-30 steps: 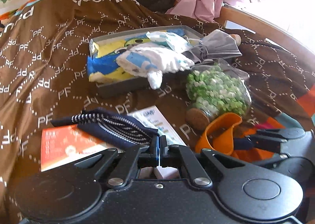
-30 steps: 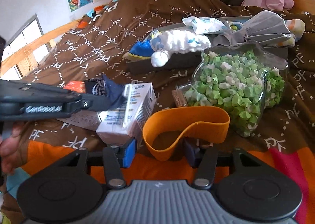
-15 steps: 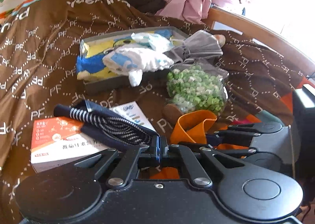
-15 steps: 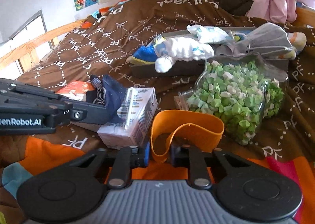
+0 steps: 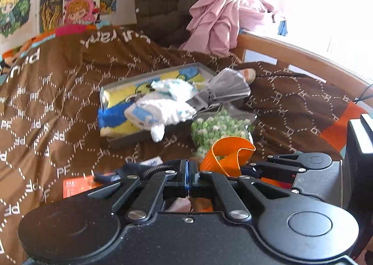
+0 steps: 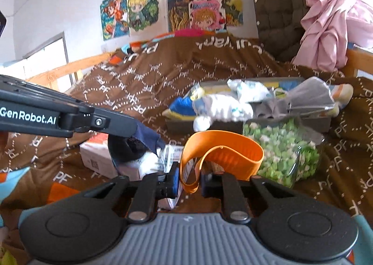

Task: Organize soft objects
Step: 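Lift the navy cloth and orange band and carry both over the tray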

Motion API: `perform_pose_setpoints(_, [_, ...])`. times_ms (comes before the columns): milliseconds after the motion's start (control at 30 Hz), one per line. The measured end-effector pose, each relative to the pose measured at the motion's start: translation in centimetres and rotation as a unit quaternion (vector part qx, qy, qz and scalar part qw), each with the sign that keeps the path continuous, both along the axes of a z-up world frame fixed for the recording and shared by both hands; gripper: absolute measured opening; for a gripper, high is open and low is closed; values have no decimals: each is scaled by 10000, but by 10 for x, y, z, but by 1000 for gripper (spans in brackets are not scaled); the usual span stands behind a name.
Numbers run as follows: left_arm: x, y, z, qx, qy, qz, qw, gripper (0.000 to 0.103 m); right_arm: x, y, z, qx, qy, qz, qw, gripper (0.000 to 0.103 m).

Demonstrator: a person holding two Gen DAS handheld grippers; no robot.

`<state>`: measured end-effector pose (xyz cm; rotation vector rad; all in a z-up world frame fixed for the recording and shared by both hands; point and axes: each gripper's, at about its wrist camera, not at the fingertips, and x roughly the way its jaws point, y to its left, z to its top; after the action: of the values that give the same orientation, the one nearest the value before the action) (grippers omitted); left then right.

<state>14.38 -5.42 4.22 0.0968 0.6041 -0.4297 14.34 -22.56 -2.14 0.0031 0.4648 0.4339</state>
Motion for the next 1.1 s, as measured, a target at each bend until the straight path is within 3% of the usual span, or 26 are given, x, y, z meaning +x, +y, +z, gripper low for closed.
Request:
perform_pose_setpoints(433, [5, -29, 34, 33, -599, -5, 9982, 0, -10, -23, 21, 131, -442, -377, 9982, 19])
perform_pose_setpoints(667, [24, -48, 49, -26, -954, -90, 9954, 0, 7, -34, 29, 19, -799, -576, 9951, 19])
perform_pose_setpoints(800, [47, -56, 60, -98, -1184, -55, 9929, 0, 33, -40, 40, -188, -1264, -474, 9907, 19])
perform_pose_setpoints(1100, [129, -69, 68, -267, -1547, 87, 9876, 0, 130, -65, 46, 143, -1372, -551, 9889, 19])
